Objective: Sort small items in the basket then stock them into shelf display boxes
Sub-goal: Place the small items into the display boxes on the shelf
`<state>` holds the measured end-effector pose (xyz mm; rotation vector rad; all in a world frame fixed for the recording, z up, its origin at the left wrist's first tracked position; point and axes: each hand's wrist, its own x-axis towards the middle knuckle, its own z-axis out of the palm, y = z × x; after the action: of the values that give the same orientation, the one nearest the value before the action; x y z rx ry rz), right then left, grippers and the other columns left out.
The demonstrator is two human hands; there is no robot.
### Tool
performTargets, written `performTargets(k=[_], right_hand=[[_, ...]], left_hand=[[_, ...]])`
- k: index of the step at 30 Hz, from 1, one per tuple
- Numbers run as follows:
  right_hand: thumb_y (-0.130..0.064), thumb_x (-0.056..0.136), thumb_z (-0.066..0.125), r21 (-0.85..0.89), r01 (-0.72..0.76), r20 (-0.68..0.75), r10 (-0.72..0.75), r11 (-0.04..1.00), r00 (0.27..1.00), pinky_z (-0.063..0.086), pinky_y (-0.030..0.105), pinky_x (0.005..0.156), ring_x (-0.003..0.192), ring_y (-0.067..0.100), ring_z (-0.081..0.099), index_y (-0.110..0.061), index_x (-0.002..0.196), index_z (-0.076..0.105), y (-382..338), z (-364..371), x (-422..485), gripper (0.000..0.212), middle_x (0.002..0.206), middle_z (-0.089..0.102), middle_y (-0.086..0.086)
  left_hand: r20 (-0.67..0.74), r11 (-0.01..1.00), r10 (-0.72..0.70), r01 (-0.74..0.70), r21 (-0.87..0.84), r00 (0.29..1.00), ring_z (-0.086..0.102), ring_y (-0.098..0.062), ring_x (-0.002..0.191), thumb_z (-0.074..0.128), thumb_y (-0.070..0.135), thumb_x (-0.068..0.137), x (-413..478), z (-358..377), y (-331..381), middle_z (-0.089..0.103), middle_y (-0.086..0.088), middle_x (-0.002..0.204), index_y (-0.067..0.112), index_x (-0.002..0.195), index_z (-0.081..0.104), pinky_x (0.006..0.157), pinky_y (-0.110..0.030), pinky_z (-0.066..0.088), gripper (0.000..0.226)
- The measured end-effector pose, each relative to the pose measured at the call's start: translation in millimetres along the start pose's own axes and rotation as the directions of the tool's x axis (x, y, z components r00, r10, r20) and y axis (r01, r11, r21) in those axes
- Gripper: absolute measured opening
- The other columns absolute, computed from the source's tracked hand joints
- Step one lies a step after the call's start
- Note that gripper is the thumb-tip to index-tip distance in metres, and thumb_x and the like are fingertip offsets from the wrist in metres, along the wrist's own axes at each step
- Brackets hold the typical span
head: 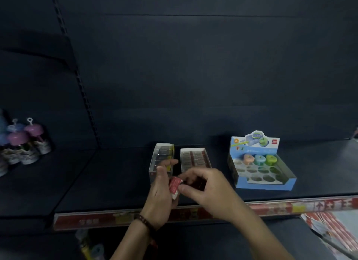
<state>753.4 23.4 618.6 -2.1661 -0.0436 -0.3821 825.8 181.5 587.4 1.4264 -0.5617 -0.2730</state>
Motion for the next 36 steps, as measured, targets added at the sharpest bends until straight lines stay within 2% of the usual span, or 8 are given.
performTargets(k=[6, 9, 13, 17, 25, 28, 32, 36], right_hand=[[-0.033, 0.081, 0.087, 0.226, -0.04, -0.036, 0.05, 0.973, 0.998, 0.06, 0.042, 0.08, 0.084, 0.016, 0.073, -0.025, 0.093, 0.081, -0.2, -0.1, -1.2, 0.016, 0.091, 0.079, 0.0], [-0.006, 0.085, 0.086, 0.385, -0.034, -0.145, 0.097, 0.922, 0.985, 0.058, 0.033, 0.07, 0.075, 0.02, 0.073, -0.015, 0.091, 0.083, 2.8, -5.3, -4.8, 0.012, 0.086, 0.079, 0.008], [0.006, 0.081, 0.084, 0.494, -0.018, -0.257, 0.166, 0.869, 0.952, 0.062, 0.036, 0.083, 0.085, 0.024, 0.077, -0.011, 0.088, 0.081, 12.7, -12.9, -10.4, 0.018, 0.088, 0.08, 0.012], [0.007, 0.079, 0.087, 0.389, -0.025, -0.226, 0.121, 0.921, 0.967, 0.059, 0.027, 0.081, 0.084, 0.018, 0.077, -0.017, 0.087, 0.083, 19.2, -17.1, -13.4, 0.025, 0.087, 0.081, 0.007], [-0.016, 0.077, 0.095, 0.197, -0.01, -0.276, 0.066, 0.98, 0.959, 0.063, 0.046, 0.084, 0.087, 0.016, 0.078, -0.027, 0.088, 0.087, 20.6, -20.7, -11.4, 0.017, 0.088, 0.081, -0.003], [-0.016, 0.082, 0.092, 0.105, -0.012, -0.267, 0.04, 0.994, 0.963, 0.062, 0.036, 0.084, 0.088, 0.009, 0.077, -0.026, 0.091, 0.087, 20.0, -31.5, -6.3, 0.014, 0.09, 0.081, -0.01], [-0.024, 0.085, 0.087, -0.201, -0.049, -0.234, 0.001, 0.978, 0.972, 0.053, 0.016, 0.084, 0.093, -0.002, 0.071, -0.033, 0.096, 0.086, 29.7, -57.1, 11.5, 0.014, 0.093, 0.077, -0.02], [-0.017, 0.089, 0.079, -0.437, -0.054, -0.088, 0.017, 0.898, 0.996, 0.049, 0.017, 0.083, 0.091, -0.001, 0.066, -0.034, 0.102, 0.084, 44.8, -64.8, 32.7, 0.021, 0.099, 0.07, -0.018]], left_hand=[[-0.037, 0.999, -0.025, 0.026, 0.031, 0.999, 0.059, -0.004, 0.057, 0.015, 0.084, 0.093, 6.2, 3.4, 4.2, 0.065, -0.008, 0.081, 0.036, 0.123, 0.061, 0.049, -0.02, 0.044, 0.072], [0.105, 0.992, -0.125, 0.128, -0.017, 0.987, 0.043, -0.014, 0.047, 0.036, 0.078, 0.093, 4.8, 2.0, 4.7, 0.053, -0.01, 0.067, 0.015, 0.104, 0.066, 0.043, -0.025, 0.029, 0.071], [0.202, 0.951, -0.224, 0.259, -0.171, 0.954, 0.029, -0.016, 0.042, 0.052, 0.068, 0.098, 1.8, 2.4, 4.4, 0.044, -0.008, 0.061, -0.006, 0.093, 0.06, 0.048, -0.029, 0.013, 0.075], [0.16, 0.967, -0.179, 0.203, -0.152, 0.971, 0.029, -0.017, 0.046, 0.053, 0.045, 0.104, 6.1, 6.5, 11.7, 0.045, -0.009, 0.067, 0.007, 0.09, 0.06, 0.052, -0.036, 0.012, 0.041], [0.139, 0.99, -0.137, 0.141, -0.022, 0.981, 0.029, -0.015, 0.05, 0.047, 0.027, 0.111, 15.9, 10.9, 8.7, 0.038, -0.008, 0.066, 0.015, 0.093, 0.067, 0.046, -0.031, 0.019, 0.03], [0.13, 0.994, -0.061, 0.048, 0.103, 0.99, 0.043, -0.009, 0.05, 0.051, 0.029, 0.109, 15.5, 8.6, 5.4, 0.05, 0.004, 0.064, 0.021, 0.102, 0.072, 0.045, -0.025, 0.033, 0.023], [0.086, 0.651, 0.184, -0.186, 0.736, 0.979, 0.061, -0.006, 0.069, 0.06, 0.044, 0.102, 19.3, -5.7, -15.8, 0.062, 0.016, 0.074, 0.044, 0.106, 0.062, 0.057, -0.03, 0.052, 0.005], [0.095, 0.521, 0.326, -0.263, 0.812, 0.941, 0.048, 0.007, 0.059, 0.072, 0.035, 0.095, 19.9, -9.0, -36.5, 0.043, 0.026, 0.061, 0.045, 0.11, 0.068, 0.053, -0.01, 0.031, 0.018]])
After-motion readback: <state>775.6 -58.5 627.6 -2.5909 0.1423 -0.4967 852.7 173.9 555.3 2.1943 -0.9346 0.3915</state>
